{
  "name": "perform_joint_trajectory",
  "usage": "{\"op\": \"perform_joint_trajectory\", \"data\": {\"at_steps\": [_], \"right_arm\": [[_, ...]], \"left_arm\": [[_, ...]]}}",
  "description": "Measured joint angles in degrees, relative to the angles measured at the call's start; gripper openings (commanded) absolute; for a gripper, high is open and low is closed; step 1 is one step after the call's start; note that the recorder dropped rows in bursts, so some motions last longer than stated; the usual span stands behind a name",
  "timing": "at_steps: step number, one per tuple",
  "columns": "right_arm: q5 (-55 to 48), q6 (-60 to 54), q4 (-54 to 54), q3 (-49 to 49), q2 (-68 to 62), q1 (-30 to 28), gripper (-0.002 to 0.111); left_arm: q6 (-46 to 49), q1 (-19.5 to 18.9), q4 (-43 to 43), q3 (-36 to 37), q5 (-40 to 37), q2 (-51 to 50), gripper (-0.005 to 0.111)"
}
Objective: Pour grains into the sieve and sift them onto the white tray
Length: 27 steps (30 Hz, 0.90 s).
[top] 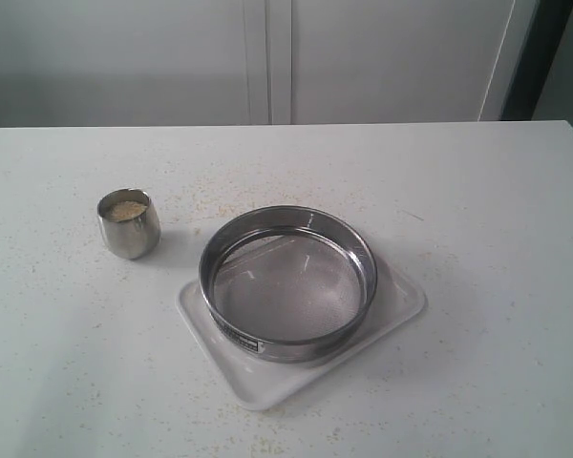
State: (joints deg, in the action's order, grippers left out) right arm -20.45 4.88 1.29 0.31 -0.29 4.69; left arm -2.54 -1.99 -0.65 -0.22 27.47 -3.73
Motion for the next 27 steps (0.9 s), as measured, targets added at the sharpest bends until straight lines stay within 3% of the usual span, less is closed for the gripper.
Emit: {"op": "perform_joint_trajectory", "data": {"at_steps": [27], "right_arm": [[0.0, 0.0, 0.0, 0.0, 0.0, 0.0, 0.0]], "left_arm": [[-1.9, 0.0, -0.39, -4.23, 10.85, -28.56, 0.0]]}}
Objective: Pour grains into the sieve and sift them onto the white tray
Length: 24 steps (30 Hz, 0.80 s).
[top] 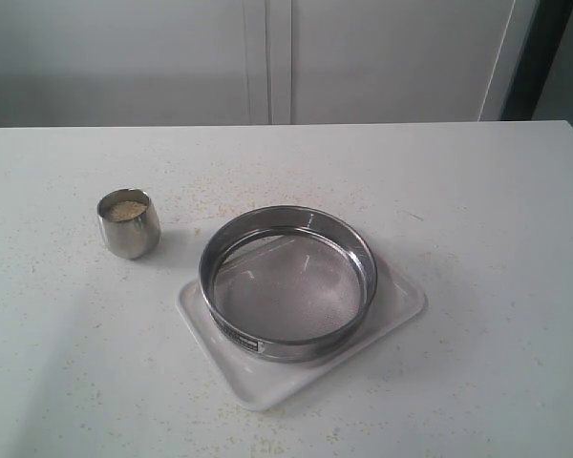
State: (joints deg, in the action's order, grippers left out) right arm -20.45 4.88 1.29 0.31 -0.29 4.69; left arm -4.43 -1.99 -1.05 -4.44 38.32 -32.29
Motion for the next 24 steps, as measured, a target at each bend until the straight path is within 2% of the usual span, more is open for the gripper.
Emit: {"op": "perform_joint_trajectory", "data": {"at_steps": [9, 19, 24], "right_arm": [[0.0, 0.0, 0.0, 0.0, 0.0, 0.0, 0.0], [0.0, 0.0, 0.0, 0.0, 0.0, 0.0, 0.0], [0.0, 0.0, 0.0, 0.0, 0.0, 0.0, 0.0]], "left_arm": [[-4.79, 0.0, -8.33, -1.1, 9.04, -13.43, 0.0], [-9.2, 0.0, -20.17, -11.21, 15.42, -31.64, 0.0], [-10.16, 0.0, -23.33, -14.14, 19.87, -40.94, 0.0]]}}
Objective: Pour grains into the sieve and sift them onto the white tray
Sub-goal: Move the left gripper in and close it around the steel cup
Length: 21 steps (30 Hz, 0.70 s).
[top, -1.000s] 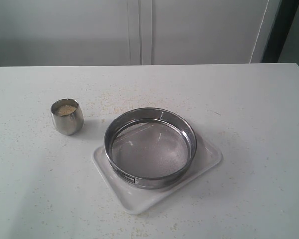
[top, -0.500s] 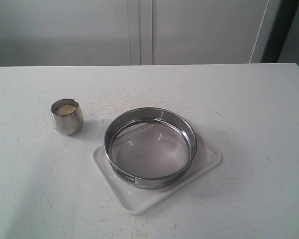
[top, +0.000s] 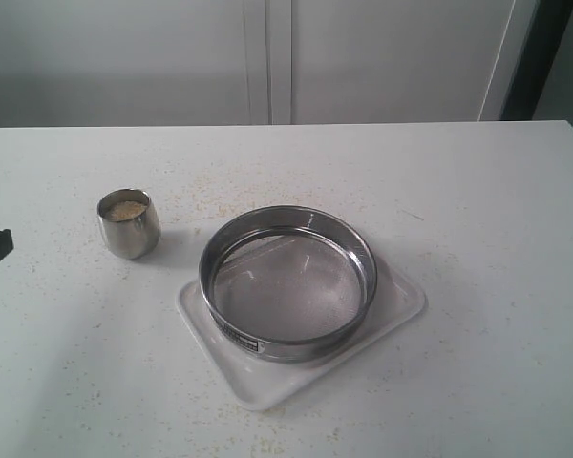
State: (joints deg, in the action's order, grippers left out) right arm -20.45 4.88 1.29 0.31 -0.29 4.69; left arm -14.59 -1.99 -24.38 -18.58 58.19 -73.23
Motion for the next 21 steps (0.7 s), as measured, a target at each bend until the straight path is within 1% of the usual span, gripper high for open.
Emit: {"op": "perform_joint_trajectory", "data": {"at_steps": [4, 6, 13, 20, 21], "right_arm": [[0.0, 0.0, 0.0, 0.0, 0.0, 0.0, 0.0], [0.0, 0.0, 0.0, 0.0, 0.0, 0.0, 0.0], [0.0, 0.0, 0.0, 0.0, 0.0, 0.0, 0.0], [0.0, 0.0, 0.0, 0.0, 0.0, 0.0, 0.0], [0.0, 0.0, 0.0, 0.0, 0.0, 0.0, 0.0]], "left_arm": [[-0.22, 0.0, -1.11, -0.62, 7.69, -7.94, 0.0], [-0.32, 0.0, -1.68, -0.62, 9.79, -11.2, 0.0], [-0.32, 0.0, -5.22, -1.82, 10.97, -21.55, 0.0], [-1.04, 0.0, -15.1, -9.26, 11.11, -29.58, 0.0], [-1.15, 0.0, -15.77, -9.91, 11.11, -30.26, 0.002]]}}
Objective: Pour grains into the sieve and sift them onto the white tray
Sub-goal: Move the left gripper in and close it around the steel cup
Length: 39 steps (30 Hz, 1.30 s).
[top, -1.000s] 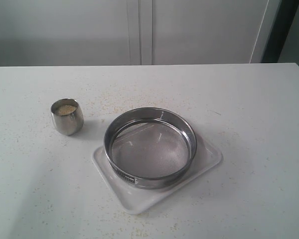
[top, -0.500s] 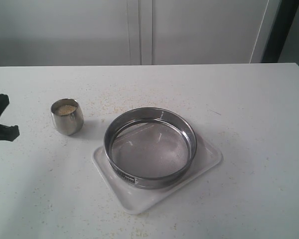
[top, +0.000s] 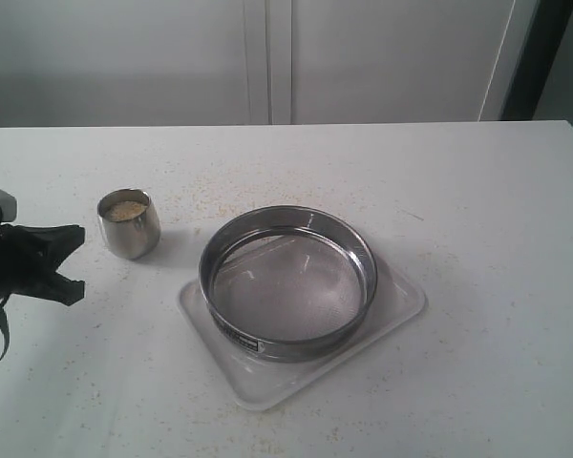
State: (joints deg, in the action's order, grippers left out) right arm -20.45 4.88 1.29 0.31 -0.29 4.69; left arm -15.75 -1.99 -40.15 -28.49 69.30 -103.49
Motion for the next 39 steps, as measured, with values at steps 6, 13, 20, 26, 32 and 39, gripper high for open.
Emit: {"op": "perform_joint_trajectory", "data": {"at_steps": [6, 13, 20, 26, 32, 39], "right_arm": [[0.0, 0.0, 0.0, 0.0, 0.0, 0.0, 0.0], [0.0, 0.0, 0.0, 0.0, 0.0, 0.0, 0.0], [0.0, 0.0, 0.0, 0.0, 0.0, 0.0, 0.0], [0.0, 0.0, 0.0, 0.0, 0.0, 0.0, 0.0], [0.0, 0.0, 0.0, 0.0, 0.0, 0.0, 0.0], [0.0, 0.0, 0.0, 0.0, 0.0, 0.0, 0.0]], "left_arm": [[-0.09, 0.0, -1.76, -1.82, 0.18, -1.36, 0.09], [-0.09, 0.0, -1.91, -2.18, 0.27, -1.36, 0.105], [-0.39, 0.0, -2.58, -4.62, 0.27, -4.48, 0.105], [-1.8, 0.0, -3.38, -8.33, 0.27, -8.14, 0.105], [-3.23, 0.0, -6.68, -12.57, 0.27, -10.87, 0.105], [-6.66, 1.36, -9.0, -16.63, 0.27, -14.42, 0.105]]}}
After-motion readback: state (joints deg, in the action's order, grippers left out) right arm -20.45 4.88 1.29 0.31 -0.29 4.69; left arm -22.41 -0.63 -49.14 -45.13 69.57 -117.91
